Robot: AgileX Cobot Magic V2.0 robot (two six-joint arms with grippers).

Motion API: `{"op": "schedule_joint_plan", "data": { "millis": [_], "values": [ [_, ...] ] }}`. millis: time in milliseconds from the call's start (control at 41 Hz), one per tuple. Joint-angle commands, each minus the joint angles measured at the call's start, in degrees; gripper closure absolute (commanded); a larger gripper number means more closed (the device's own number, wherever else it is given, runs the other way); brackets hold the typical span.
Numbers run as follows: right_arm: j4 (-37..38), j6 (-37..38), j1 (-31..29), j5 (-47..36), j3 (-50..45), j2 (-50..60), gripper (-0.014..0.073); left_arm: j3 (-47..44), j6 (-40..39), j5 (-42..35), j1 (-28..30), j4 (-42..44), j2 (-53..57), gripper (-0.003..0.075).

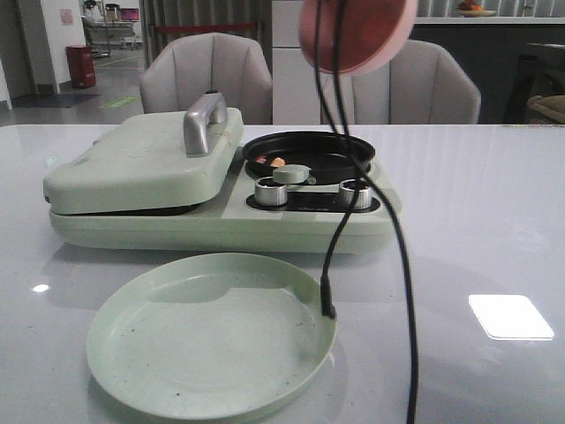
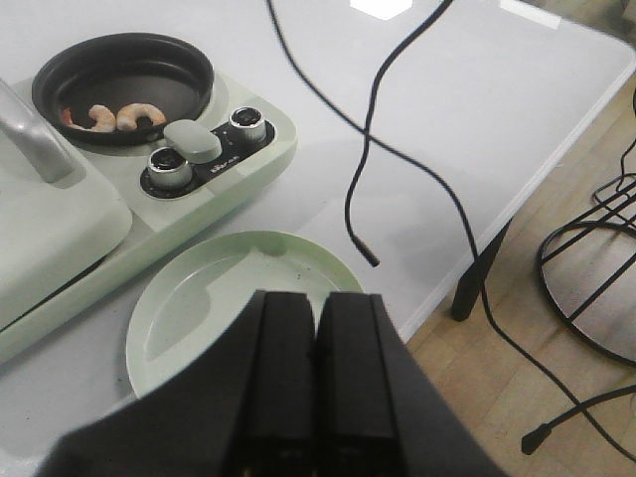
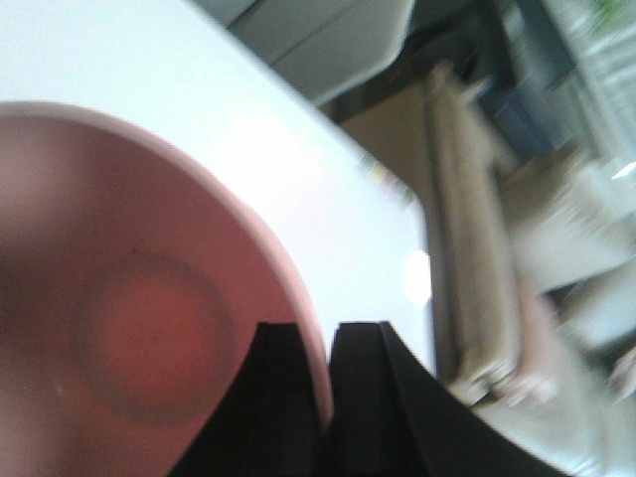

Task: Make breakfast with bread and shrimp
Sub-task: 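Lift the pink bowl over the black pan and tip shrimp in, then return the pink bowl to the table with the right gripper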

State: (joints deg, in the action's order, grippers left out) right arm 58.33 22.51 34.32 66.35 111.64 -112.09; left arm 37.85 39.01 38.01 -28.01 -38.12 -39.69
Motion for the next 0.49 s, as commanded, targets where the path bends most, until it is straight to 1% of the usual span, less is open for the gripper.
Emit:
{"op": "schedule_joint_plan", "data": {
  "millis": [0, 122, 268, 317, 463],
  "values": [
    [-7.1, -0.7, -4.2, -2.1, -4.5, 9.5, 0.0576, 1.5, -0.1, -3.3, -0.4, -1.8, 0.1, 0.0622],
    [-15.6, -0.7, -10.5, -6.5, -15.1, 16.9, 0.0576, 1.5, -0.1, -3.3, -0.4, -1.8, 0.1, 0.0622],
    [-26.5, -2.5, -20.1, -12.4, -29.0, 24.1, 0.0576, 1.5, -0.1, -3.3, -0.4, -1.8, 0.1, 0.0622],
    [-31.6, -4.8, -23.9, -15.2, -33.8, 26.1, 0.0576, 1.5, -0.1, -3.3, -0.4, -1.8, 0.1, 0.0622],
    [-45.9, -13.6, -32.7, -22.2, -43.6, 27.9, 0.0576, 1.5, -0.1, -3.3, -0.4, -1.9, 0.1, 0.0622]
  ]
}}
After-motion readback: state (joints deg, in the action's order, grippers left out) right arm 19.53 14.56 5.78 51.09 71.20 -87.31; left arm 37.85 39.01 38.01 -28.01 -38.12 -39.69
